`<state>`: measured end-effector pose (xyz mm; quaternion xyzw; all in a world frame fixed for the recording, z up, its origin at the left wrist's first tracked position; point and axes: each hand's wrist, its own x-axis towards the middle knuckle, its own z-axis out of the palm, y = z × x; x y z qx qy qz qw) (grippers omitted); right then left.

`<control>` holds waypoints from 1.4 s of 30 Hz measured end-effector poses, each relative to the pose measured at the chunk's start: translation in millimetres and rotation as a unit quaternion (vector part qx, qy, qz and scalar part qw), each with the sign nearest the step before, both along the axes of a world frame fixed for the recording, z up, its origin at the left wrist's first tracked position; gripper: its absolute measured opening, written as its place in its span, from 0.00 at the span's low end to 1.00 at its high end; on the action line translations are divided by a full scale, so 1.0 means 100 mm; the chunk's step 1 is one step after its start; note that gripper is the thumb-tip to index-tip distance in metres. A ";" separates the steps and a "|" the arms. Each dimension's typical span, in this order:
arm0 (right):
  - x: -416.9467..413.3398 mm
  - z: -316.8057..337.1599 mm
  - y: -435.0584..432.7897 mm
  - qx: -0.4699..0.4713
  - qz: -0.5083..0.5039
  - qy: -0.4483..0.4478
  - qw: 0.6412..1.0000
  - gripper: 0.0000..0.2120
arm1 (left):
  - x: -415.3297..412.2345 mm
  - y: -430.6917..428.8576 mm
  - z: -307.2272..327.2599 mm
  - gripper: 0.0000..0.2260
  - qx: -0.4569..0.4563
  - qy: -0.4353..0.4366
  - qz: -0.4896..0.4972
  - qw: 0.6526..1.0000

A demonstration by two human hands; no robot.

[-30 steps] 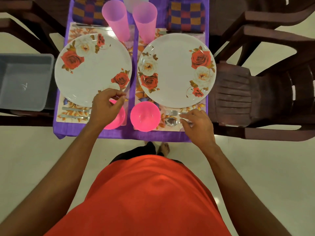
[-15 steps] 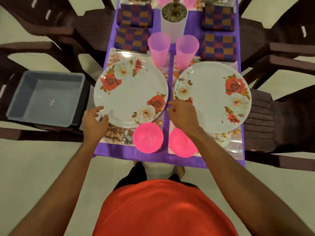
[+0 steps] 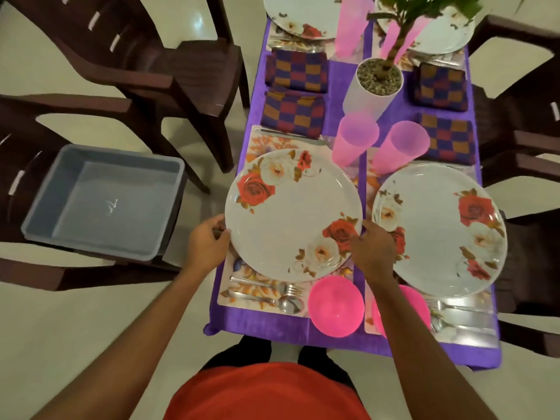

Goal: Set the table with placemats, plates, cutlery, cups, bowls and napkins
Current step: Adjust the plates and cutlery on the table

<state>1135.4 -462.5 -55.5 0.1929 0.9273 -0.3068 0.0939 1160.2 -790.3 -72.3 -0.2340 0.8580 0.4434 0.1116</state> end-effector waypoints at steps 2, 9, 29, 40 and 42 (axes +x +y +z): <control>-0.02 -0.01 -0.02 0.009 -0.006 -0.012 1.000 0.07 | -0.03 -0.02 0.00 0.13 0.017 -0.001 0.008 1.000; -0.08 0.05 -0.10 0.016 -0.014 -0.002 1.000 0.08 | -0.13 -0.07 -0.04 0.14 0.081 -0.008 0.034 0.996; 0.66 0.34 0.08 0.067 0.221 0.112 0.967 0.10 | 0.70 0.32 0.00 0.08 -0.094 0.155 -0.356 0.917; 0.81 0.25 0.11 0.116 0.306 0.023 0.945 0.12 | 0.68 0.29 -0.03 0.11 -0.181 0.136 -0.390 0.893; 0.80 0.26 0.11 0.116 0.304 0.023 0.945 0.12 | 0.69 0.30 -0.04 0.11 -0.178 0.131 -0.382 0.897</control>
